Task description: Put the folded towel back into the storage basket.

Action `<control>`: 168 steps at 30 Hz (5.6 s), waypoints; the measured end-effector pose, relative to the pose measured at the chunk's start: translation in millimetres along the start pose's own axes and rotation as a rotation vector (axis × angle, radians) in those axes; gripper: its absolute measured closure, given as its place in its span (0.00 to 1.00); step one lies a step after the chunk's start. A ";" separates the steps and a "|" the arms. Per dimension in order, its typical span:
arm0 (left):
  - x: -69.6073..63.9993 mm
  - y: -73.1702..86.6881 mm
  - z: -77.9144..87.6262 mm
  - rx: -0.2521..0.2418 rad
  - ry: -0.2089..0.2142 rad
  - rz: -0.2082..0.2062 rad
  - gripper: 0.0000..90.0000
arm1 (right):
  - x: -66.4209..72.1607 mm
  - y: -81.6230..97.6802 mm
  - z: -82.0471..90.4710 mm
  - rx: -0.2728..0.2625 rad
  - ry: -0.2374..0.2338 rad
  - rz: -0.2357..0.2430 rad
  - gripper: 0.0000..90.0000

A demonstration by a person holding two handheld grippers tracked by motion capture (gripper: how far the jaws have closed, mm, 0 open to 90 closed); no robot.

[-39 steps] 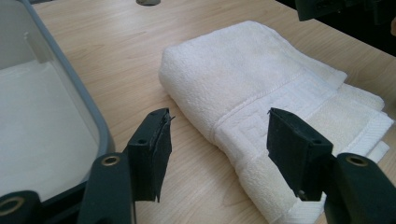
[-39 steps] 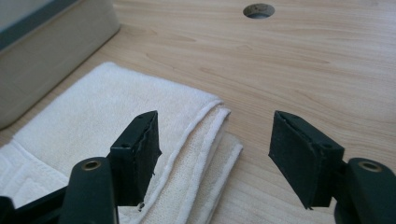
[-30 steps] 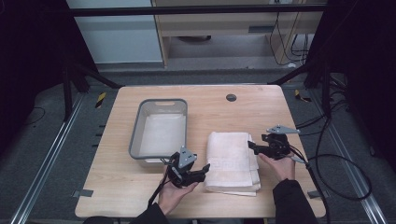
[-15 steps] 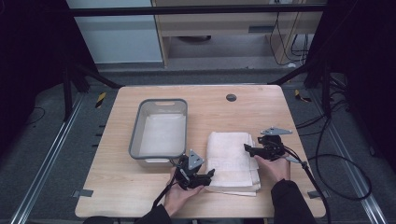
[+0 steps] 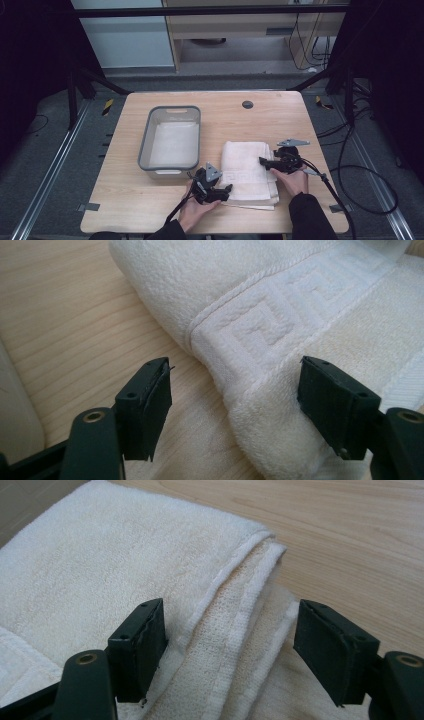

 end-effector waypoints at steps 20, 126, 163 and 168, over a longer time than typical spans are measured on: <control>-1.5 3.1 -8.0 0.036 0.050 0.017 0.39 | 3.2 7.5 -9.7 0.073 -0.068 -0.112 0.47; 24.9 -79.4 144.9 -0.359 0.065 0.003 0.80 | 85.0 -134.7 95.9 -0.302 -0.197 -0.017 0.78; 85.0 -84.1 192.2 -0.473 0.020 0.122 0.81 | 138.3 -193.3 71.1 -0.334 -0.210 0.031 0.78; 93.1 -82.8 196.4 -0.476 0.006 0.137 0.81 | 144.2 -198.5 63.3 -0.337 -0.219 0.029 0.78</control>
Point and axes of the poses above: each handheld gripper's, and its own axes: z roughly backward along the jaws, y roughly out of its underside, x roughly to its left, the point moved 6 cm from there along -z, roughly forward along the jaws, and after that the axes turned 1 degree about x, right-handed, at the moved point
